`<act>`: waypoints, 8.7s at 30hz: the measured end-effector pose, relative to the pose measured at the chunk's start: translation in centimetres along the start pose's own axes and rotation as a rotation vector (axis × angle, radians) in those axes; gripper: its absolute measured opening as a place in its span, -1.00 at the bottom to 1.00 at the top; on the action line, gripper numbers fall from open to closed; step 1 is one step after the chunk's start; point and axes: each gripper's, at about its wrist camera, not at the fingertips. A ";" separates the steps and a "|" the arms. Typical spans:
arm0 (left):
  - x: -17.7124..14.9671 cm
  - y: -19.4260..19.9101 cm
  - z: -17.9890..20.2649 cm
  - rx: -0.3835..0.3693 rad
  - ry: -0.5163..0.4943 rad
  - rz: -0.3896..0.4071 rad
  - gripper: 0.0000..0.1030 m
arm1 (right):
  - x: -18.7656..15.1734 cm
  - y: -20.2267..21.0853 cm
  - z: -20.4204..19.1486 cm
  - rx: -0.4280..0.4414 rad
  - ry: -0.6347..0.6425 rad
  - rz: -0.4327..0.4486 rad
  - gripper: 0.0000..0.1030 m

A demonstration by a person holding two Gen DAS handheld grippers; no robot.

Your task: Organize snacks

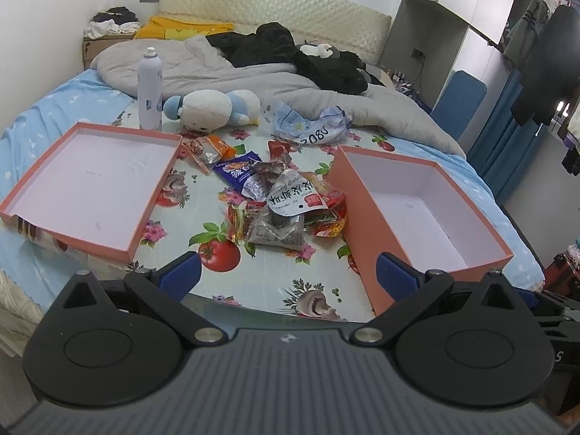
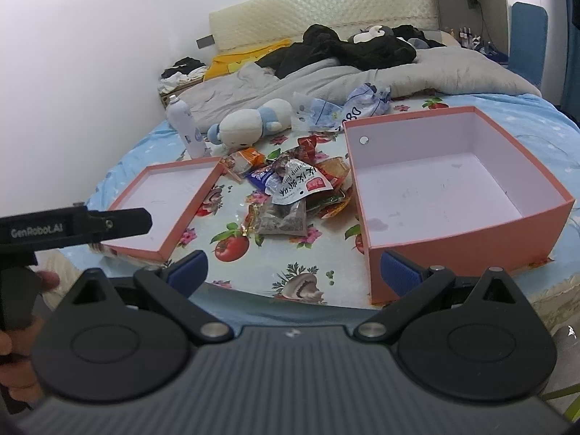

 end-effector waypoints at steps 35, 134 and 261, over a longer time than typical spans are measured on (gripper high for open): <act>2.6 -17.8 -13.4 -0.112 0.222 -0.042 0.31 | 0.8 -17.3 -5.9 0.103 0.118 0.019 0.67; -4.1 -19.0 -11.7 0.174 0.031 -0.145 0.04 | -6.2 -16.8 -3.3 0.033 0.185 -0.094 -0.20; 1.2 -3.2 2.9 -0.152 -0.063 0.029 0.30 | -0.9 -1.6 3.7 -0.097 -0.019 0.164 -0.04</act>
Point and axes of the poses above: each gripper's, at about its wrist camera, not at the fingertips, and y roughly against the way its jaws point, z to its right, x to its top, and after that the axes turned 10 degrees about -x, right-handed
